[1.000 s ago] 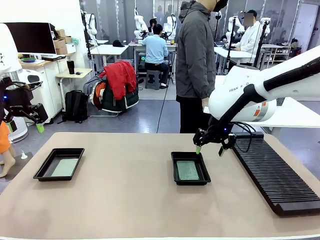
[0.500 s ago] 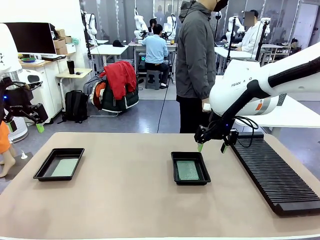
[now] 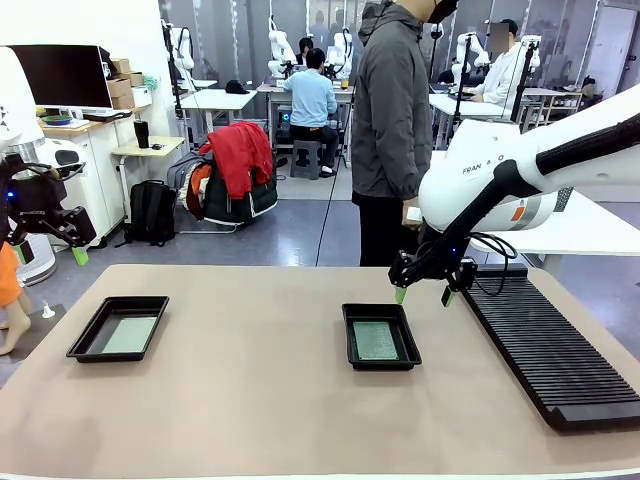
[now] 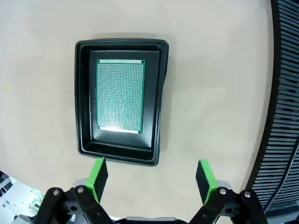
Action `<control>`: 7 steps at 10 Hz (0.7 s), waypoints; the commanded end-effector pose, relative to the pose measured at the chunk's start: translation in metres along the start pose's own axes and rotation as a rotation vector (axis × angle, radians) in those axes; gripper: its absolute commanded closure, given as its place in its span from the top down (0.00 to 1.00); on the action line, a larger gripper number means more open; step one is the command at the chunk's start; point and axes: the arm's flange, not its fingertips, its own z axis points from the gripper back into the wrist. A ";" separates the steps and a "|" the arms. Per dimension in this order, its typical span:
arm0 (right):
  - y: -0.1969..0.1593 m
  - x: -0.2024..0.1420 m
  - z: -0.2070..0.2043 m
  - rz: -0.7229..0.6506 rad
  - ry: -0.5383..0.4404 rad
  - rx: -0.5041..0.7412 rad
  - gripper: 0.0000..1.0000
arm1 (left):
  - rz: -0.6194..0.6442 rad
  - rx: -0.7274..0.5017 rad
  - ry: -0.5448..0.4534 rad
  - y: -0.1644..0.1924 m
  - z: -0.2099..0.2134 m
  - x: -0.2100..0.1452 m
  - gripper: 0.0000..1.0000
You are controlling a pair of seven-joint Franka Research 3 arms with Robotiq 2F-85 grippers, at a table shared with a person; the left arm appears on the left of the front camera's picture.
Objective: Inspect and transfer BCBs to ESD trays.
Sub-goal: Pick up the Blank PCB from the PCB Rack and place it in the right ESD tray, then pick up the ESD tray and place it on the left side of the table.
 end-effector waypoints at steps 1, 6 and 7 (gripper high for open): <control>-0.001 -0.001 -0.002 -0.004 -0.004 0.004 1.00 | 0.002 0.002 -0.003 0.001 -0.001 0.000 1.00; -0.001 -0.001 -0.002 -0.004 -0.004 0.004 1.00 | 0.002 0.002 -0.003 0.001 -0.001 0.000 1.00; -0.001 -0.001 -0.002 -0.004 -0.004 0.004 1.00 | 0.002 0.002 -0.003 0.001 -0.001 0.000 1.00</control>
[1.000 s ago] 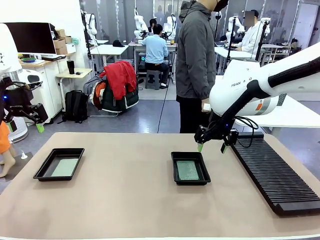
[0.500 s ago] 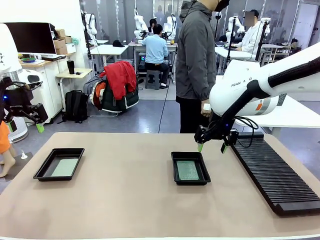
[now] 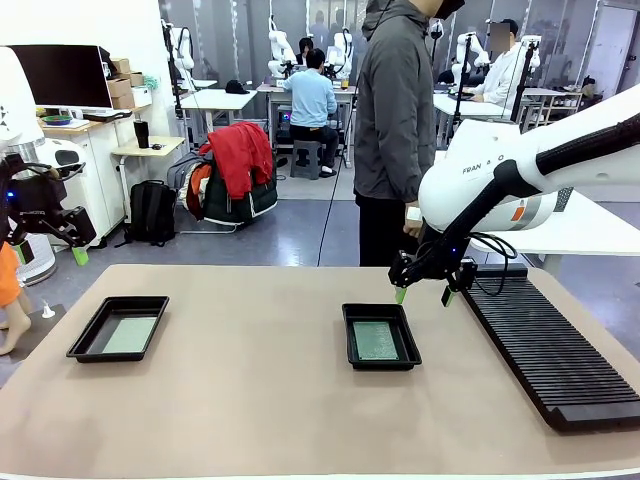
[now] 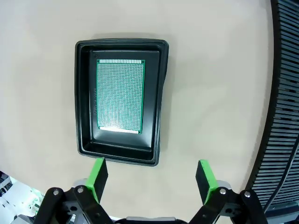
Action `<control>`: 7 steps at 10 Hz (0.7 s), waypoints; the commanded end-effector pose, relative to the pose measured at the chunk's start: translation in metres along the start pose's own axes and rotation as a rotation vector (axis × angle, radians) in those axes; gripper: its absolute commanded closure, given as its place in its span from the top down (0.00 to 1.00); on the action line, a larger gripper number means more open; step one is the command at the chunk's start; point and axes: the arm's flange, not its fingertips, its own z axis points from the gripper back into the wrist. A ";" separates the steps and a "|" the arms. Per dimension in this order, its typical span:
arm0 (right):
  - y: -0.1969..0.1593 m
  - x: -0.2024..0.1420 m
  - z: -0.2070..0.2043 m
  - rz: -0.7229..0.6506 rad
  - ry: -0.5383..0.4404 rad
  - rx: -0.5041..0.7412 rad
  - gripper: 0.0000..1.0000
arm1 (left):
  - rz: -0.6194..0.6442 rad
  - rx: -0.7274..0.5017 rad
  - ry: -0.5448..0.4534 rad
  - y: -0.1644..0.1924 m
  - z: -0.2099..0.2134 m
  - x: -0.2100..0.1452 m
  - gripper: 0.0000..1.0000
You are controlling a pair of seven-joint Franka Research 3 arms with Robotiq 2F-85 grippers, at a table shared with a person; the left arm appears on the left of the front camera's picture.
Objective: Inspect and transfer BCBs to ESD trays.
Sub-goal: Pick up the ESD tray and place it on the left side of the table.
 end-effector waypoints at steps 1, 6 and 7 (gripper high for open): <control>-0.001 -0.001 -0.002 -0.004 -0.004 0.004 1.00 | 0.002 0.002 -0.003 0.001 -0.001 0.000 1.00; -0.001 -0.001 -0.002 -0.004 -0.004 0.004 1.00 | 0.002 0.002 -0.003 0.001 -0.001 0.000 1.00; -0.001 -0.001 -0.002 -0.004 -0.004 0.004 1.00 | 0.002 0.002 -0.003 0.001 -0.001 0.000 1.00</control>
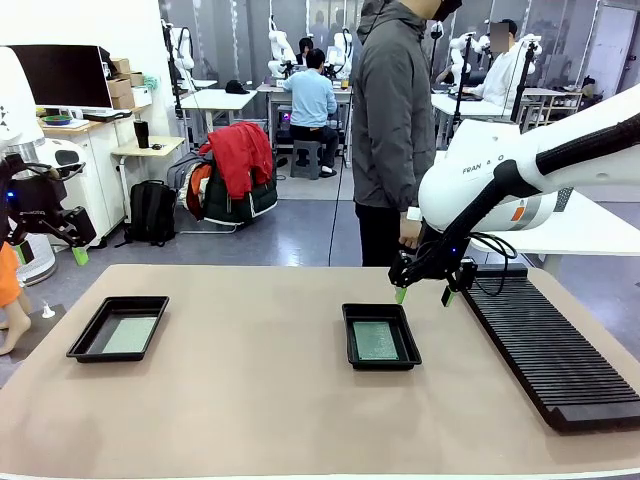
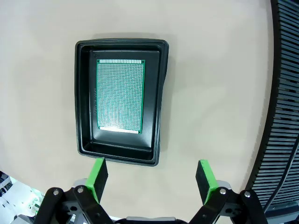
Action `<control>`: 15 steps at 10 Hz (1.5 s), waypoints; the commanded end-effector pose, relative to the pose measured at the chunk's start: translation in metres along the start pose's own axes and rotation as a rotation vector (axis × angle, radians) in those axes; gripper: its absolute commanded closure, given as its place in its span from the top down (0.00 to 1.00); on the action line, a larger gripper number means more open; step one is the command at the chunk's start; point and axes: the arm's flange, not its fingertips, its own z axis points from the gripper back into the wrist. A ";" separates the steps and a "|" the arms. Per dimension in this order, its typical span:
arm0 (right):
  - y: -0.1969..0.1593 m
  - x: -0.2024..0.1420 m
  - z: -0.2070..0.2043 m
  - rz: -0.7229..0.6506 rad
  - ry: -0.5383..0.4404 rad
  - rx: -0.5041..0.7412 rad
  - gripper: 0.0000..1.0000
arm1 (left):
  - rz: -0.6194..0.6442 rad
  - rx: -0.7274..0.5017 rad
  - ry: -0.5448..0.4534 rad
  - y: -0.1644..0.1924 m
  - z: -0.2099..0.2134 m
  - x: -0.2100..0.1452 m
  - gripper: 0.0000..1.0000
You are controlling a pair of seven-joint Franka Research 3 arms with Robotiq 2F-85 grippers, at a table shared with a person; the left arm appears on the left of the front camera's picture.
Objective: Inspect and transfer BCBs to ESD trays.
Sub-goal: Pick up the ESD tray and place it on the left side of the table.
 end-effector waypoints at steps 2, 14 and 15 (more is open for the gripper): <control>0.000 0.000 0.000 0.000 0.000 0.000 1.00 | 0.002 0.002 -0.003 0.001 -0.001 0.000 1.00; -0.149 -0.039 0.022 -0.056 -0.036 0.445 1.00 | 0.044 -0.070 -0.012 -0.224 0.030 -0.056 1.00; -0.158 -0.038 0.019 -0.046 -0.032 0.471 1.00 | 0.041 -0.072 -0.020 -0.248 0.030 -0.054 1.00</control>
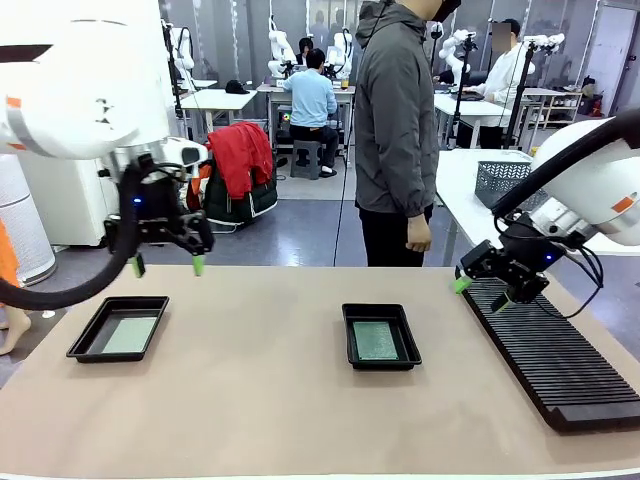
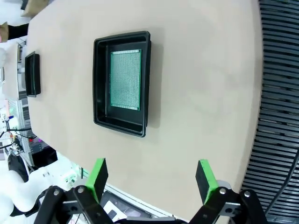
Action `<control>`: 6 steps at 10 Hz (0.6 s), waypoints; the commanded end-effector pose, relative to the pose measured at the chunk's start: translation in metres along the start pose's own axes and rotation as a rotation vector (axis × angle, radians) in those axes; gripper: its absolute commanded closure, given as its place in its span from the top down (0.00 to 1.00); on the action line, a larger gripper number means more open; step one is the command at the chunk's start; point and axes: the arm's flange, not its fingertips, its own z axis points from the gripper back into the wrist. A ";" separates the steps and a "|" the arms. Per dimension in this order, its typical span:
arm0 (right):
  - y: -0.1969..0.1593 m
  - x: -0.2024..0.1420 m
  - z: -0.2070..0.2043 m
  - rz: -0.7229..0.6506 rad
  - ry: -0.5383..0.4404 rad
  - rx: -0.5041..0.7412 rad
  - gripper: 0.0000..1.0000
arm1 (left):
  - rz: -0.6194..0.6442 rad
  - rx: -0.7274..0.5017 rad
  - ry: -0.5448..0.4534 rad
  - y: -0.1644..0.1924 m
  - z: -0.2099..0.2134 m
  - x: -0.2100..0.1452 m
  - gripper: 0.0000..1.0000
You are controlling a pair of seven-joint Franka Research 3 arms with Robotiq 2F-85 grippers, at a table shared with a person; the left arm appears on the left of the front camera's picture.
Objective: Inspect and transfer BCBs to ESD trays.
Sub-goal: Pick up the ESD tray and place it on the left side of the table.
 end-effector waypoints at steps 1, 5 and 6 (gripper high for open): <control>-0.019 0.002 0.000 0.019 0.013 0.077 1.00 | 0.010 -0.019 -0.008 -0.038 -0.005 0.009 1.00; -0.052 0.008 0.006 0.075 0.013 0.194 1.00 | 0.000 -0.014 -0.018 -0.123 -0.016 0.015 1.00; -0.059 0.009 0.008 0.081 0.007 0.219 1.00 | 0.000 -0.015 -0.028 -0.142 -0.021 0.019 1.00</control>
